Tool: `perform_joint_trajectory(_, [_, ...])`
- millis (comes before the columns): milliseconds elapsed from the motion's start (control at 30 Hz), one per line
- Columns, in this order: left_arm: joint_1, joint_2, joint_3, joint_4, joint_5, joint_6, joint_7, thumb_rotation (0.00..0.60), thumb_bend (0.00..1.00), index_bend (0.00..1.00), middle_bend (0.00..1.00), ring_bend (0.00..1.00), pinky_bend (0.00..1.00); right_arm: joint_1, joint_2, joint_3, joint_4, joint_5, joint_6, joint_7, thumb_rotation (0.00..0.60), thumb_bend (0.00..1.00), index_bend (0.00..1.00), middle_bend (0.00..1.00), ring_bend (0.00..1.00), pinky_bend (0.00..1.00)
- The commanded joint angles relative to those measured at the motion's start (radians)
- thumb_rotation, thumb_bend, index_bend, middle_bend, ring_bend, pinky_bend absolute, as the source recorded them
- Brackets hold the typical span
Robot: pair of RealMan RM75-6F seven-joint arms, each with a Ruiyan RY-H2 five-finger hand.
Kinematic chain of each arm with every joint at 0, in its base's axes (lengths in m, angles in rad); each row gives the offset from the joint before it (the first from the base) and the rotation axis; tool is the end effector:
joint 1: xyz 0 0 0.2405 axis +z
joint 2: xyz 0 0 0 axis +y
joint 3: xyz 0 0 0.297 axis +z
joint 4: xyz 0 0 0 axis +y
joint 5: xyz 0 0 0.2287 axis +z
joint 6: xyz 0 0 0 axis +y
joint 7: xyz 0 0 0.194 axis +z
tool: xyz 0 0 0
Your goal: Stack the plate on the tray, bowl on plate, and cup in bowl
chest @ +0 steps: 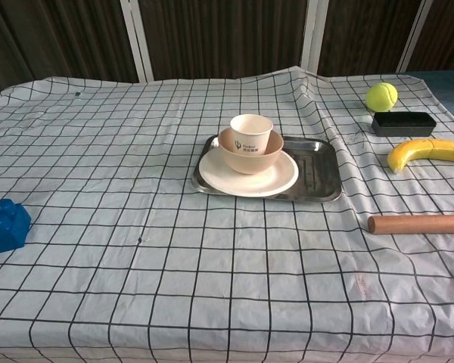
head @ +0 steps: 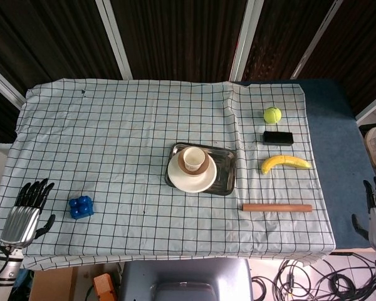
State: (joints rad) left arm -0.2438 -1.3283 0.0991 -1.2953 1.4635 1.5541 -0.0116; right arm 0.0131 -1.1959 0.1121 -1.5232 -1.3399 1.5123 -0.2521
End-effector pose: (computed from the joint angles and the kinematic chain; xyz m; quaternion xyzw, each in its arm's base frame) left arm -0.3718 0.2681 0.1031 -0.6485 -0.3286 -0.3805 0.5716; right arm -0.4041 -0.2192 0.1695 0.5563 -0.3459 0.2759 0.7034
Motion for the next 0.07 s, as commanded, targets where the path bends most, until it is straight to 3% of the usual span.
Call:
perform_joint_trajectory(33, [0.051,0.016,-0.008,-0.006,0.001,0.06,0.0,0.6,0.38,0.0,0.0,0.0,0.0,-0.004,-0.005,0.004,-0.018,0.003,0.012,-0.011,0.6,0.27,0.0,0.0,0.0,0.0])
perform_joint_trajectory(67, [0.055,0.014,-0.012,-0.001,0.004,0.062,0.0,0.6,0.38,0.0,0.0,0.0,0.0,-0.003,-0.005,0.005,-0.019,0.004,0.012,-0.013,0.6,0.27,0.0,0.0,0.0,0.0])
